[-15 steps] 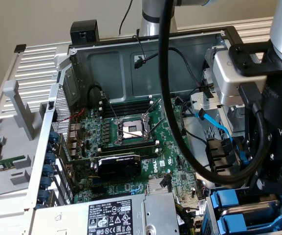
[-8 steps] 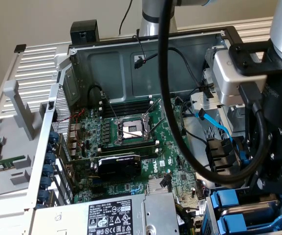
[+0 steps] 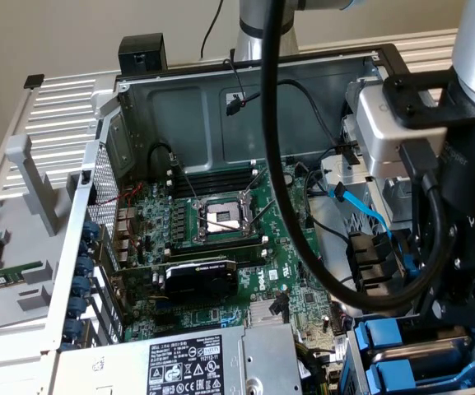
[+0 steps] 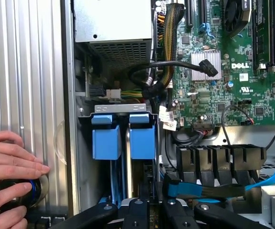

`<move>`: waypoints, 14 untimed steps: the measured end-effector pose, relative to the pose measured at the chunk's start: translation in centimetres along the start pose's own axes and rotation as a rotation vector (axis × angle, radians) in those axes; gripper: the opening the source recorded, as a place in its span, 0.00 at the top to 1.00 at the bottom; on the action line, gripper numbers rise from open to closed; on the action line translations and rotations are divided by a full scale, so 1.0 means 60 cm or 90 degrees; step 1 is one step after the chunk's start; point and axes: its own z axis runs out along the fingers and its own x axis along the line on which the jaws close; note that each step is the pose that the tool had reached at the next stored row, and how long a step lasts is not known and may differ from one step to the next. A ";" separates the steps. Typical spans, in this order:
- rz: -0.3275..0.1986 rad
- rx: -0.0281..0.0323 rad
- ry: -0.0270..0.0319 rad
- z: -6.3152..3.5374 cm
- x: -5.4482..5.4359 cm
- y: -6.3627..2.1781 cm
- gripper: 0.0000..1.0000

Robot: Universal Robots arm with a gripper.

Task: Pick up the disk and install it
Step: 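Insert the first disk wire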

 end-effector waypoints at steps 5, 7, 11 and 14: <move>0.000 0.0011 0.0000 0.001 0.000 0.000 0.83; 0.000 0.0013 -0.0001 0.002 0.000 0.000 0.83; 0.001 0.0017 0.0000 0.002 0.000 0.000 0.83; 0.001 0.0018 0.0000 0.003 0.000 0.000 0.83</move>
